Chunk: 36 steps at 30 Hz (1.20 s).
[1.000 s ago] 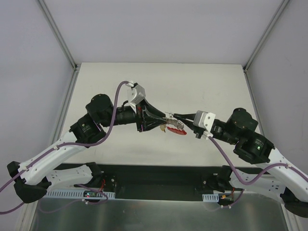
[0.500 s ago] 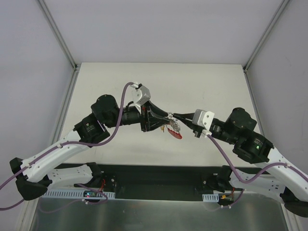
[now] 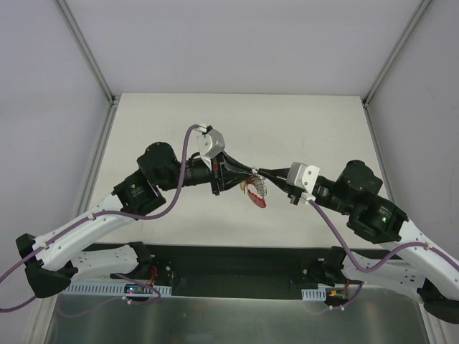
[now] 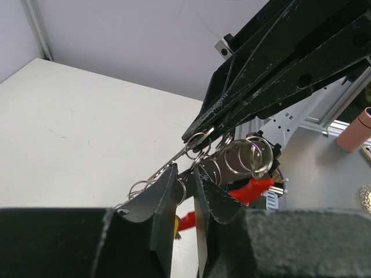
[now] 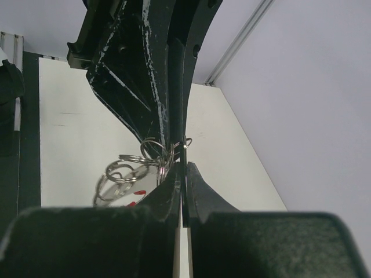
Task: Remove the keys from the keyring
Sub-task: Adjust the key on the keyring.
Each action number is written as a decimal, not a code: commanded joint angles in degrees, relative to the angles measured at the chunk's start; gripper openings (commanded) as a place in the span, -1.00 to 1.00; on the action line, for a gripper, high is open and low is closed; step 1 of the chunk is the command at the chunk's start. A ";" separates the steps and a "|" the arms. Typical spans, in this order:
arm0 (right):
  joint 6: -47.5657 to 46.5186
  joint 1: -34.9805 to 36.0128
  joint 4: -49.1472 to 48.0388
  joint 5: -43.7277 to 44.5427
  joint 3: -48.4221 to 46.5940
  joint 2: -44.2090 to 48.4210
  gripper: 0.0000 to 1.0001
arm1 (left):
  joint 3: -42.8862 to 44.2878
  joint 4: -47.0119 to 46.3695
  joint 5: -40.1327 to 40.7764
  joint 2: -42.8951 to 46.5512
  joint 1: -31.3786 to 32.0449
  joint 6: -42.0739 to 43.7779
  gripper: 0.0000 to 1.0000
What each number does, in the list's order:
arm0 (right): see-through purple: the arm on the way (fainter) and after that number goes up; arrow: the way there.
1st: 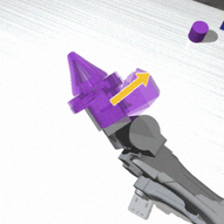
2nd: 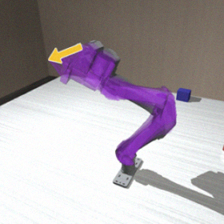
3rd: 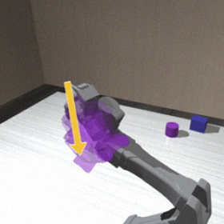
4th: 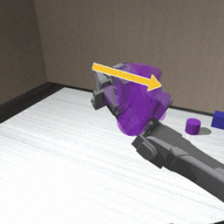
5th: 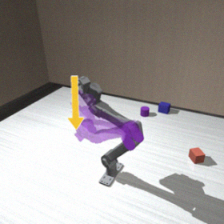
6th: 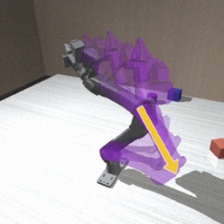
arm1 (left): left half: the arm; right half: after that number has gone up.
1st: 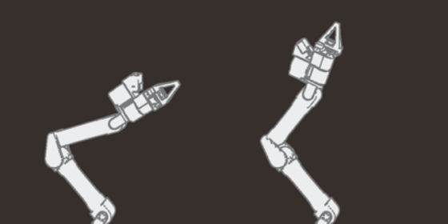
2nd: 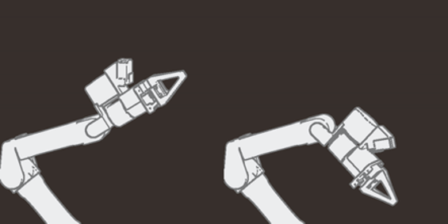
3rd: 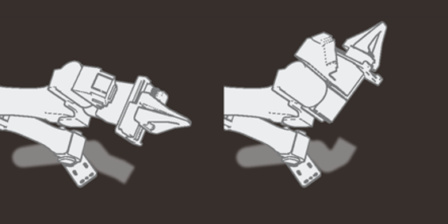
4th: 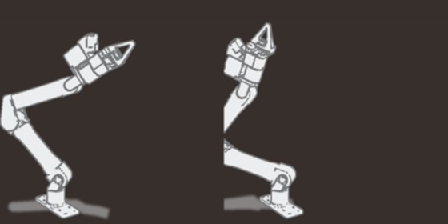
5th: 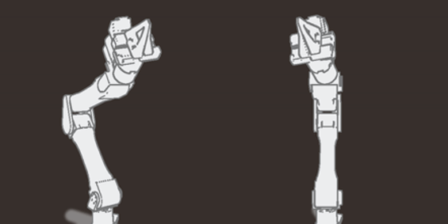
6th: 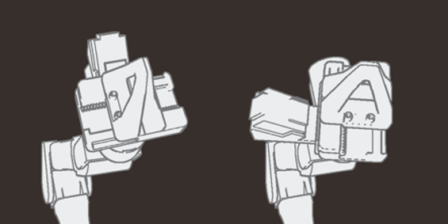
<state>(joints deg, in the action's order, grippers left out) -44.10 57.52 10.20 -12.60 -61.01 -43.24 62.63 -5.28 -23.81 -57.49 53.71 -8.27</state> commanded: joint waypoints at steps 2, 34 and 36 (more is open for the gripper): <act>1.21 0.14 -4.04 -1.29 -0.60 0.53 -0.99 | -1.98 -6.14 -2.11 0.63 0.52 1.51 -0.55; 1.47 0.05 -2.99 -1.90 0.19 0.88 -0.99 | -5.32 -13.35 -7.91 1.16 0.52 1.94 -0.81; 1.47 0.05 -2.90 -1.99 0.28 0.97 -0.99 | -5.59 -13.70 -8.00 1.24 0.52 1.94 -0.93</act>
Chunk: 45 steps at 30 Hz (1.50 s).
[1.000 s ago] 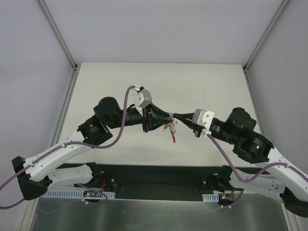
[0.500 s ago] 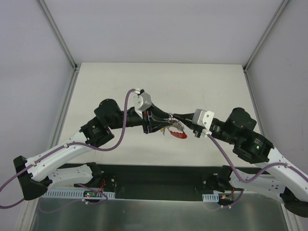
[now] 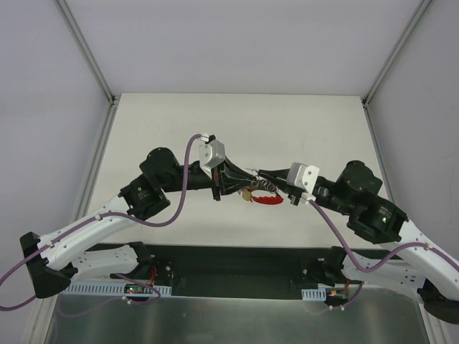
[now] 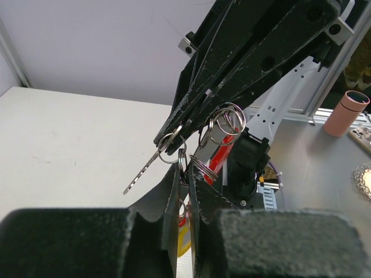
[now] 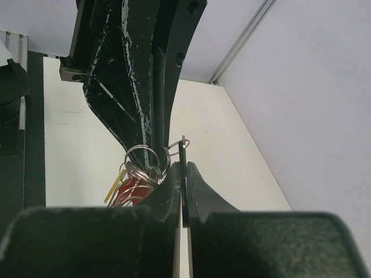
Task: Remove the keys from the keyring
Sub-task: Adjust the key on the keyring.
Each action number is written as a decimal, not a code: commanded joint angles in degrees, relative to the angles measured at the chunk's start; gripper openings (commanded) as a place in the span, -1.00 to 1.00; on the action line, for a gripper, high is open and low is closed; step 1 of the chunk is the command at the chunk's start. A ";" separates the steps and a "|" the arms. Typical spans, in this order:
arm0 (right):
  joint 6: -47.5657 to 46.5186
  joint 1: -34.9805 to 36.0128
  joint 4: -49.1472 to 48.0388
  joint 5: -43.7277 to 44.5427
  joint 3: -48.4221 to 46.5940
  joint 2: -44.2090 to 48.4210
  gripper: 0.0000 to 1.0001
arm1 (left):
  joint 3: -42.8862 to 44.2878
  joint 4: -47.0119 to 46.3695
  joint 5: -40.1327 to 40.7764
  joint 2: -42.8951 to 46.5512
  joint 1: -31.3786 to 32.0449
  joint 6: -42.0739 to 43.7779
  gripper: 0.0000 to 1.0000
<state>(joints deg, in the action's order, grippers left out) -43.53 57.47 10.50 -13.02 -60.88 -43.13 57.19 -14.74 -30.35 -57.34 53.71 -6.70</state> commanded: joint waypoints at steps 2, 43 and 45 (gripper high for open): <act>0.99 0.18 -3.29 -1.66 0.15 0.77 -0.99 | -0.32 -4.51 -1.82 1.18 0.60 0.20 -1.00; -7.53 0.27 -4.97 -0.25 5.69 1.47 -0.99 | -4.98 -14.43 -8.51 5.22 -3.53 47.74 -1.00; -8.06 0.36 -4.88 0.79 5.86 0.95 -0.98 | -4.46 -14.61 -8.50 5.22 -3.62 47.66 -1.00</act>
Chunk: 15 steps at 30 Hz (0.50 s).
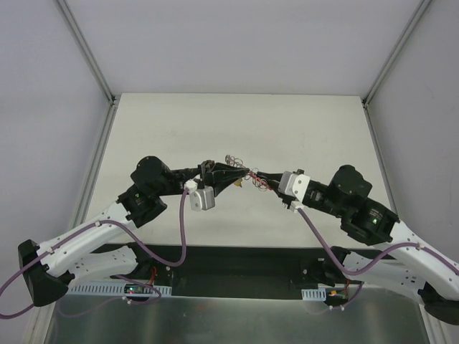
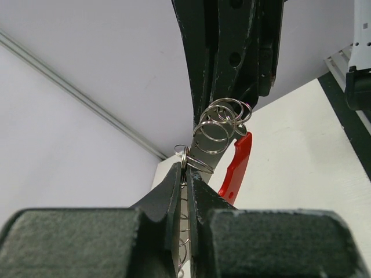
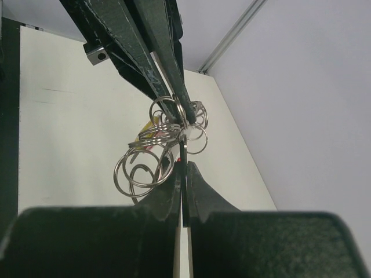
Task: Remove the keys from the keyring
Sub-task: Adjust the key on the keyring.
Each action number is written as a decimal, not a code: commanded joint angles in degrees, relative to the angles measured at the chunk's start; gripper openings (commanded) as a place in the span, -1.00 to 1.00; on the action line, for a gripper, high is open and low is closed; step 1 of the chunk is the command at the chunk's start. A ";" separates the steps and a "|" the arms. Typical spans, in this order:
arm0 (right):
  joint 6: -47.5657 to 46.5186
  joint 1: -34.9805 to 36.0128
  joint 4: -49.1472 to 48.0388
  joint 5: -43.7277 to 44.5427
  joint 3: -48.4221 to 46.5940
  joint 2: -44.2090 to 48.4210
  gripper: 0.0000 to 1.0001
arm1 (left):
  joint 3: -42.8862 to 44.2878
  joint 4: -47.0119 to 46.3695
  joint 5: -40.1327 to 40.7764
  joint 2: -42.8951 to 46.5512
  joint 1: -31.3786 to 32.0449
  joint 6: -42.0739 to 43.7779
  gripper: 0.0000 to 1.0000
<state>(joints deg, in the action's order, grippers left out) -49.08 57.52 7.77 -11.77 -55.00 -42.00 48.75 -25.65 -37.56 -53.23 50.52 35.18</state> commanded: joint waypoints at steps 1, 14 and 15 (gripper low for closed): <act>-2.51 0.23 -2.15 0.25 0.16 -0.54 -0.98 | 4.16 -3.88 -1.20 1.03 -0.51 5.43 -1.00; -3.57 0.23 -3.90 3.60 -2.74 -0.98 -0.99 | 4.16 -2.21 -14.02 2.25 -0.78 1.66 -1.00; -3.48 0.23 -4.51 3.60 -2.92 -0.98 -0.98 | 4.33 -1.86 -15.34 2.26 -0.78 1.47 -1.00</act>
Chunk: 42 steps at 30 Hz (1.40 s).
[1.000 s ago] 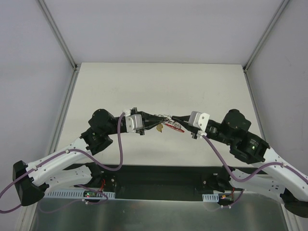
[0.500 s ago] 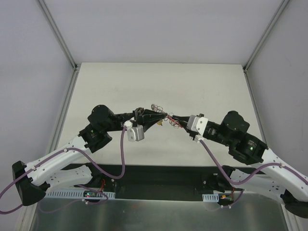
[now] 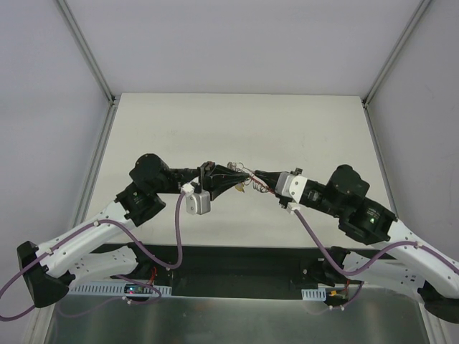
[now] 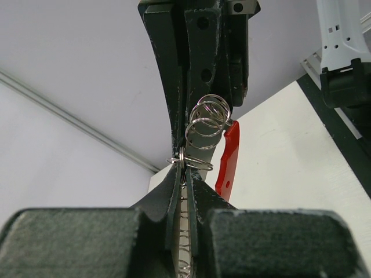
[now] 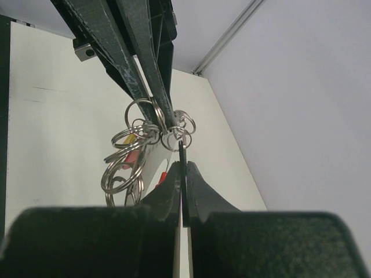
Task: Remove the keys from the keyring
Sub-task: Adjust the key on the keyring.
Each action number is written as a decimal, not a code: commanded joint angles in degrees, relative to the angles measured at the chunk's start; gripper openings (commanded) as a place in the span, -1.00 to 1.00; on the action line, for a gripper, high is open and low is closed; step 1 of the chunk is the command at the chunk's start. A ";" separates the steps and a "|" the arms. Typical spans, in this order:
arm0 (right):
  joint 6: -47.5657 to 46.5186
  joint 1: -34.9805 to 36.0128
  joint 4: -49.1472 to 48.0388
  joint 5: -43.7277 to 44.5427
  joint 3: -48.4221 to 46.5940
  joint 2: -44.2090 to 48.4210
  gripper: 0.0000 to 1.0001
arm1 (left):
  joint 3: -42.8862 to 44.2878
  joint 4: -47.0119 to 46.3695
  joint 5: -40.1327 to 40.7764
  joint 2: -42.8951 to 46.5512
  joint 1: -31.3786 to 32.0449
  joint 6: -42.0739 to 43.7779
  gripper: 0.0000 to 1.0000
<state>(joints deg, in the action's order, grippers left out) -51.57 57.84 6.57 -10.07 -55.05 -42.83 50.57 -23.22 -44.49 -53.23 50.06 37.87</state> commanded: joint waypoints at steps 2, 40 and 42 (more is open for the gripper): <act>-0.90 -0.10 -3.67 1.63 -3.84 -0.41 -0.98 | 2.87 -2.27 -9.12 2.34 -0.32 -1.22 -1.00; -0.90 -0.10 -9.20 1.62 -11.13 -2.52 -0.99 | 1.03 12.68 -10.27 0.23 -0.76 1.16 -1.00; -0.64 -0.10 -9.73 2.15 -10.70 -2.26 -0.98 | 0.50 12.85 -9.74 0.67 -0.93 1.24 -1.00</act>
<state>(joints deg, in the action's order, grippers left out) -52.49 58.39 10.15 -12.25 -60.86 -46.63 52.80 -16.58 -48.95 -53.12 49.01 39.66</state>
